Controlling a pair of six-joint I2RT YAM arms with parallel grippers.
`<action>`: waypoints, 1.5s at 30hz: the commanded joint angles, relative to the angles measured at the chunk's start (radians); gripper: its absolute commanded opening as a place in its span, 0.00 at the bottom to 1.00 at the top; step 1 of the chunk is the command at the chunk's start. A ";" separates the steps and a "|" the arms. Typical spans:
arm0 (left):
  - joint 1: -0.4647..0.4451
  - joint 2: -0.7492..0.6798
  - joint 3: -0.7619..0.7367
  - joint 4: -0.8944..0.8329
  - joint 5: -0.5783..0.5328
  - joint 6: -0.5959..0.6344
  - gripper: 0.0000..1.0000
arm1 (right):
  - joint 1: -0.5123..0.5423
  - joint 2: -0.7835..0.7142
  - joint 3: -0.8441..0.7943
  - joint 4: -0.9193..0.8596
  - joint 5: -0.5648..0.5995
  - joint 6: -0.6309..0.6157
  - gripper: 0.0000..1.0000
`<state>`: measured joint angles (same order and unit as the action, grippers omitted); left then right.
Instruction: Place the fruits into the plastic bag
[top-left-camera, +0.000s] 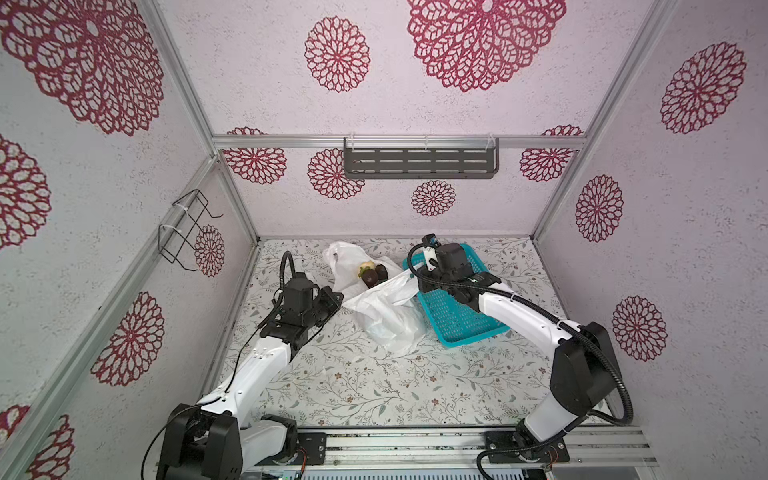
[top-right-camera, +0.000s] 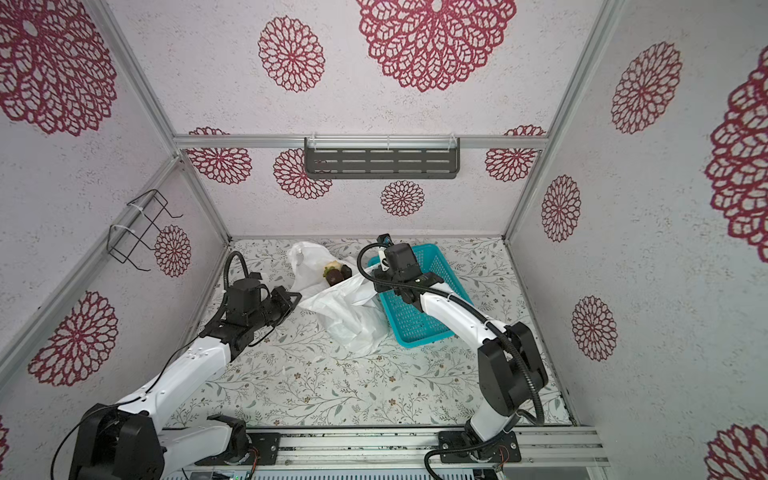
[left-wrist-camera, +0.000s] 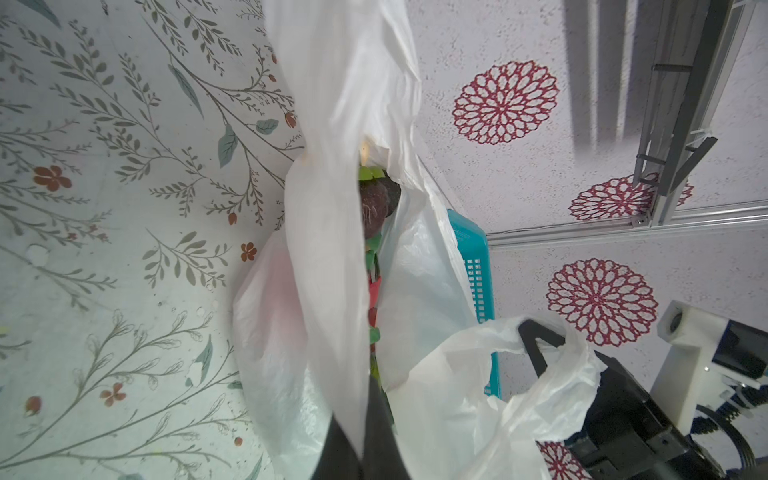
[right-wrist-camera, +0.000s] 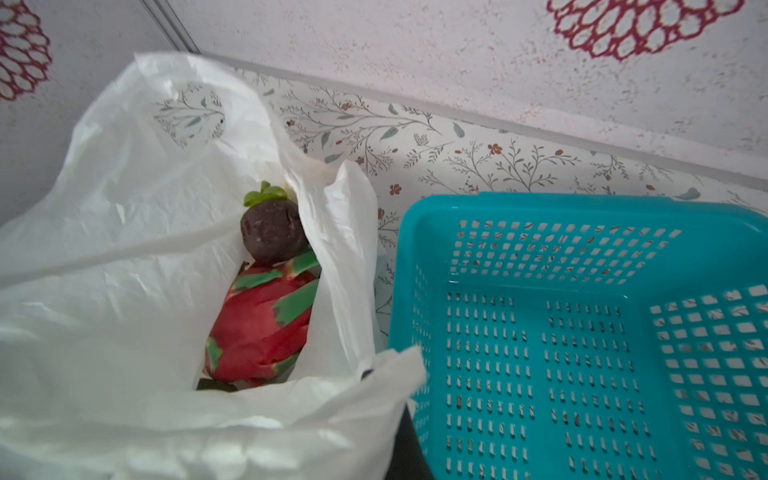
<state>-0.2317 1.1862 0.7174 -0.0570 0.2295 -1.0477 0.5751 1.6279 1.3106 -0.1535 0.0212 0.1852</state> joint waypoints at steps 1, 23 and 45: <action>-0.004 -0.018 0.026 -0.014 -0.028 0.025 0.00 | -0.045 -0.108 -0.001 0.086 0.038 0.046 0.00; 0.264 0.479 0.625 -0.241 0.151 0.312 0.82 | -0.072 -0.227 -0.080 0.055 -0.190 0.007 0.00; 0.222 0.711 0.771 -0.304 0.192 0.512 0.85 | -0.075 -0.217 -0.079 0.029 -0.179 -0.019 0.00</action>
<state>-0.0013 1.8553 1.4658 -0.3923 0.3965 -0.5674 0.5037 1.4487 1.2243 -0.1322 -0.1589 0.1802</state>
